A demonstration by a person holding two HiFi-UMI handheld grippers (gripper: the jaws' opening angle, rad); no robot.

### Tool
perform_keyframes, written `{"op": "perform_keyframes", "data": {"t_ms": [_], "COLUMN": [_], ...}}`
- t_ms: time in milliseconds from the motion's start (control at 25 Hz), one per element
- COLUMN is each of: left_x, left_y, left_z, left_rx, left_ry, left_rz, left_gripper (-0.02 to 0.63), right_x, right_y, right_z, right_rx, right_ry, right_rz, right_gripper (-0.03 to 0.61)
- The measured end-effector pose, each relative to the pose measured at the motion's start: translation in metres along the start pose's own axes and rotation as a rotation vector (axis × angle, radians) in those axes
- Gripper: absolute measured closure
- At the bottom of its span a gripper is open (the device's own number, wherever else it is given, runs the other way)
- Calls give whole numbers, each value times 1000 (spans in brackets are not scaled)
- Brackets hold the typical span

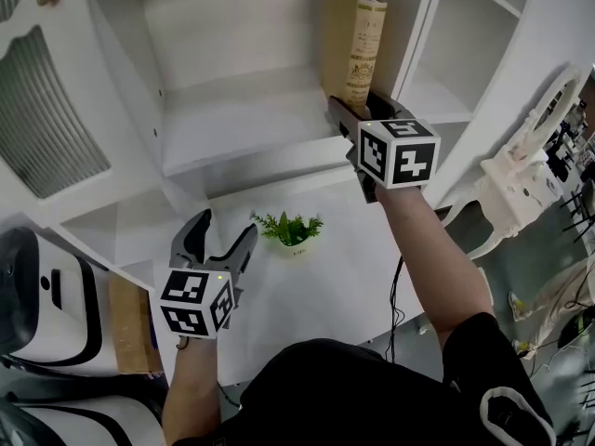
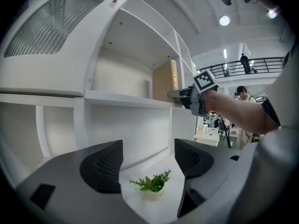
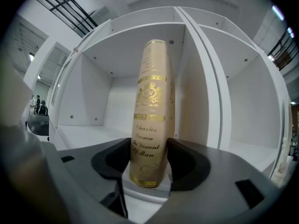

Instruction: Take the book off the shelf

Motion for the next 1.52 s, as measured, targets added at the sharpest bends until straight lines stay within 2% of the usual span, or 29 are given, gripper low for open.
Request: {"op": "perform_keyframes", "data": {"t_ms": [440,800,1160,1280,1400,1520], "left_x": [8,4,-4,-3,-6,-10], "left_y": [-8,-9,-16,-8,-5,-9], "left_z": [-10,-16,-27,-36,-49,-65], "left_rx": [25,28,42,25,24,32], "left_ry": [8,-6,-33,-21,19,58], "left_rz": [15,2,10,15,-3,15], "left_gripper": [258,258,258,258,258,258], "right_x": [1,3,-9,-19,-35,-53], "right_y": [-1,-2,-16,-19,-21,-24], "right_z": [6,-16,-49,-59,-66,-73], "right_rx": [-20,42,117,144,160,163], "right_ry": [-1,-76,-129,-134,-135,-121], "right_rz": [-16,115,134,147,183,190], "right_gripper": [342,359,365,367,367,368]}}
Point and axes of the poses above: the fingertips, and each gripper's own axes: z forward along the fingers, x to its right, y out of its underside, the point moved 1 cm from there along -z, backward along the fingers, and after that the axes turned 3 degrees about -z, right-handed, at the moved point
